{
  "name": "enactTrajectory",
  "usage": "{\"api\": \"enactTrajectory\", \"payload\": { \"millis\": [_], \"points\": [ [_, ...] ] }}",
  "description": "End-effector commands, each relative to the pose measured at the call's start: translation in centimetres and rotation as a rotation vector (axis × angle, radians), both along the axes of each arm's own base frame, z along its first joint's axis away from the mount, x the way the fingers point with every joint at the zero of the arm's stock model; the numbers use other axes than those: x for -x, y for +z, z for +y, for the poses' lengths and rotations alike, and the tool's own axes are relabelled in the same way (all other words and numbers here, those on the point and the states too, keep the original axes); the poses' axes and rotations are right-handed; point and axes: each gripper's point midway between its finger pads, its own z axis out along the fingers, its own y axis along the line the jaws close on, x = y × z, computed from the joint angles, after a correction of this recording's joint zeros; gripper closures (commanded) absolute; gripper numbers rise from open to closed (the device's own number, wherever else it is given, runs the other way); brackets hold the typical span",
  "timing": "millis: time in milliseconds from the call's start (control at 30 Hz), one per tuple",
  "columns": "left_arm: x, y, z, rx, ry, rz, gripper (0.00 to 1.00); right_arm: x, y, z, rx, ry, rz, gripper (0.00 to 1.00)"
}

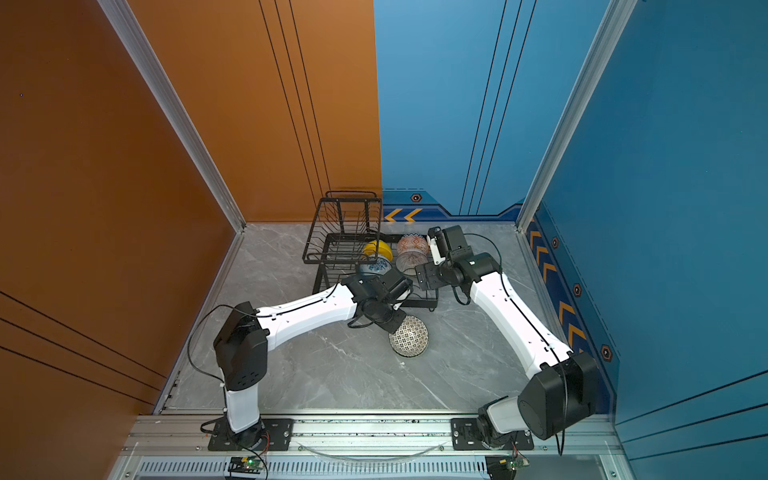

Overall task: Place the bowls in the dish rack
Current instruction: 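Lower the left gripper and grasp the brown-patterned bowl rim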

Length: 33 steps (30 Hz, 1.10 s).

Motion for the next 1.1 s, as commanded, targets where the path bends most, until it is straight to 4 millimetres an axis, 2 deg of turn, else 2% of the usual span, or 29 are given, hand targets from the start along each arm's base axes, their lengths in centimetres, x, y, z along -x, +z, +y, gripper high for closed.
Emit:
{"api": "enactTrajectory", "payload": {
  "millis": [0, 267, 467, 700, 867, 1067],
  "points": [
    [-0.3, 0.4, -0.1, -0.021, -0.007, -0.022, 0.89, 0.7, 0.4, -0.6, -0.001, -0.013, -0.008, 0.00],
    [0.1, -0.2, -0.4, -0.013, -0.010, 0.011, 0.70, 0.8, 0.5, -0.7, -0.003, -0.016, -0.011, 0.00],
    [0.2, -1.0, -0.6, -0.019, -0.012, 0.028, 0.68, 0.9, 0.6, -0.9, -0.003, -0.019, -0.013, 0.00],
    [0.3, -1.4, -0.9, -0.018, -0.014, 0.039, 0.70, 0.9, 0.6, -1.0, -0.003, -0.021, -0.014, 0.00],
    [0.4, -1.6, -0.9, -0.021, -0.016, 0.046, 0.81, 0.9, 0.6, -1.0, -0.003, -0.022, -0.014, 0.00],
    [0.3, -1.4, -0.8, -0.017, -0.010, 0.044, 0.89, 0.8, 0.7, -0.9, -0.006, -0.018, -0.015, 0.00]
  ]
}}
